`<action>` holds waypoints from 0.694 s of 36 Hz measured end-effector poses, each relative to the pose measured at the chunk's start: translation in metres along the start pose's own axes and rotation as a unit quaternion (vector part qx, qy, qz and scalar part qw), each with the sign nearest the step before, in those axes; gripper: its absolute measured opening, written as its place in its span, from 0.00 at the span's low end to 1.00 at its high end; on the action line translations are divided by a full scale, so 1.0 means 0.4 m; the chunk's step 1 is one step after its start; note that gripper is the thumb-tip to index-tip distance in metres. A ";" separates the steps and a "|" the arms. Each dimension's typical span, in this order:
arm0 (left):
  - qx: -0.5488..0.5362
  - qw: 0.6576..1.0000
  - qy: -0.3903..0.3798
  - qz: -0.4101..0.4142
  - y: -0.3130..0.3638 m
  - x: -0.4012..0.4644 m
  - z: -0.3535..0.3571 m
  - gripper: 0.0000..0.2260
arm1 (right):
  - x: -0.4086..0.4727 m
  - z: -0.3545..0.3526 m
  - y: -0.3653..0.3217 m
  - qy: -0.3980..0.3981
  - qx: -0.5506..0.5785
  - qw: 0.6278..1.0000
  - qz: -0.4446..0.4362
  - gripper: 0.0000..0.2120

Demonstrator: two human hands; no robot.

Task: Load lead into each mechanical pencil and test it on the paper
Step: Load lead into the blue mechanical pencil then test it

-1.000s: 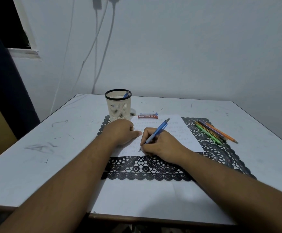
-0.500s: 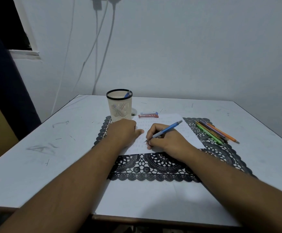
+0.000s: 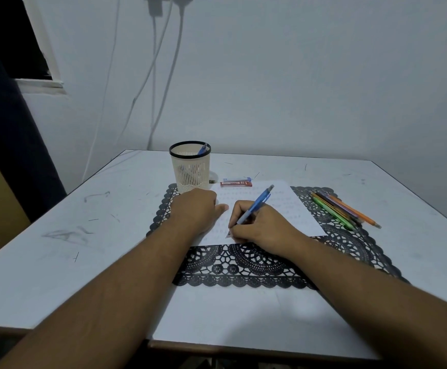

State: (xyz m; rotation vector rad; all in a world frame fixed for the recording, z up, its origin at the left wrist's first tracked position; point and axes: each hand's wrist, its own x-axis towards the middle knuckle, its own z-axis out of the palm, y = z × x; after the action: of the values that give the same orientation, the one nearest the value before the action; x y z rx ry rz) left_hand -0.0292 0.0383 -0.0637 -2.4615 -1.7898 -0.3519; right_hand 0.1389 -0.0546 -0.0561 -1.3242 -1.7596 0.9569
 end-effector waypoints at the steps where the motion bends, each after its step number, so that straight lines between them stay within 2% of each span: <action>1: 0.000 1.000 0.001 0.001 -0.001 -0.001 0.000 0.18 | 0.001 0.001 0.000 0.001 0.000 1.000 0.001 0.11; 16: -0.006 1.000 0.005 -0.001 -0.002 0.000 0.003 0.17 | -0.003 0.001 -0.002 -0.008 -0.006 1.000 -0.003 0.09; 25: 0.000 1.000 0.002 0.001 -0.001 0.001 0.002 0.18 | -0.004 0.001 -0.005 -0.005 -0.010 1.000 -0.002 0.13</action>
State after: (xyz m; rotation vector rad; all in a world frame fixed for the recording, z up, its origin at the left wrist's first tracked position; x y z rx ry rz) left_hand -0.0293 0.0390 -0.0645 -2.4603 -1.7864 -0.3571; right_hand 0.1381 -0.0568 -0.0547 -1.3305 -1.7821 0.9484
